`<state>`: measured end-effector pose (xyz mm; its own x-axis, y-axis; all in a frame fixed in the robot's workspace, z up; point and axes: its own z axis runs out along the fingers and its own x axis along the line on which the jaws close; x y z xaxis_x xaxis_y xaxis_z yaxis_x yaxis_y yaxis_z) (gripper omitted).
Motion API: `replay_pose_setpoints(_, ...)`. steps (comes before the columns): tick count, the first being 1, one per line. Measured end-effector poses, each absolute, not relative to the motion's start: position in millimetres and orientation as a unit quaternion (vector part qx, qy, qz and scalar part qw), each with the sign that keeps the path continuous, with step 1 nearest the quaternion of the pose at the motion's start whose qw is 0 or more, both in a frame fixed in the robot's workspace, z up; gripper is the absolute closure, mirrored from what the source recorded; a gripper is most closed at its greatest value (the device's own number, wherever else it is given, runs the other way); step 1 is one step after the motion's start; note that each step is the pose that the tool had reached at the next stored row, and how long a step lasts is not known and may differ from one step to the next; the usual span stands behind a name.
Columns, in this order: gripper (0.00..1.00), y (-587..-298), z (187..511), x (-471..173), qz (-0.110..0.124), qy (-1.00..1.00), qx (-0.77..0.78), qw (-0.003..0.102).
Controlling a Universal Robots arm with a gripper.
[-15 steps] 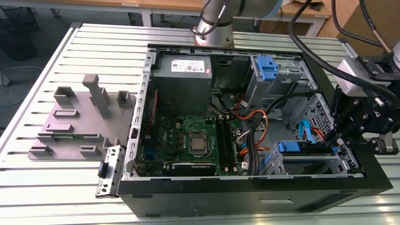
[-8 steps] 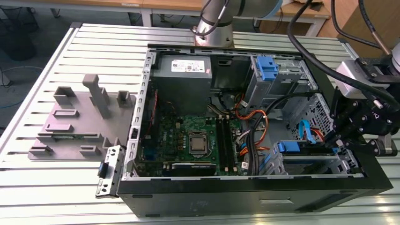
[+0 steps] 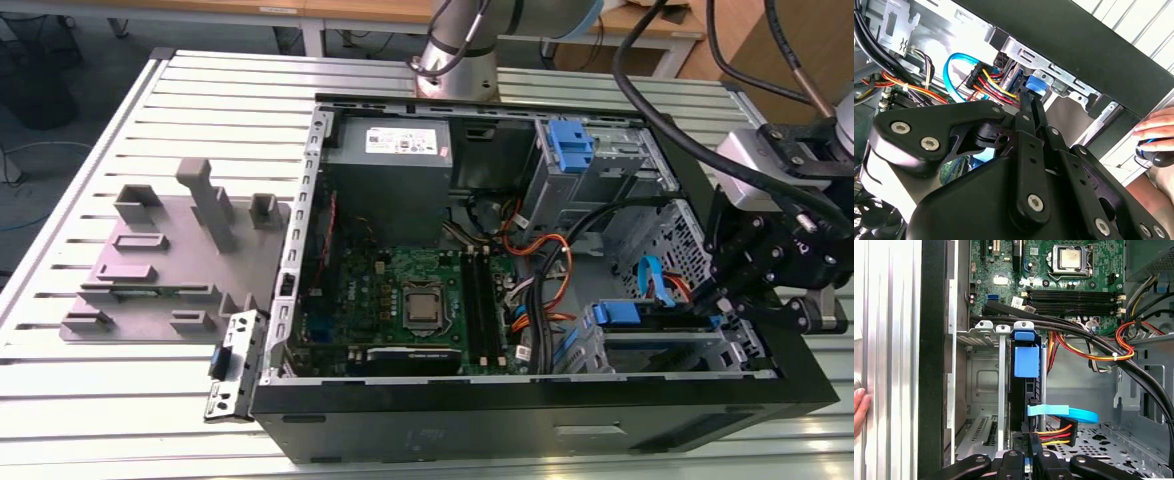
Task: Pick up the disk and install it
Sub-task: 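Insert the second disk wire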
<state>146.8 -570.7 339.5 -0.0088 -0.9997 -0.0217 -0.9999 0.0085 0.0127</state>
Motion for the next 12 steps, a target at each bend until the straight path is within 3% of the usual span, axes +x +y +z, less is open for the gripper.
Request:
replay_pose_setpoints(4, 0.83, -570.7, 339.3, 146.8, 0.012, 0.710, -0.704, 0.003)
replay_pose_setpoints(5, 0.76, -570.7, 339.3, 146.8, 0.012, 0.710, -0.704, 0.003)
replay_pose_setpoints(12, 0.76, -570.6, 336.2, 144.7, 0.012, 0.710, -0.704, 0.003)
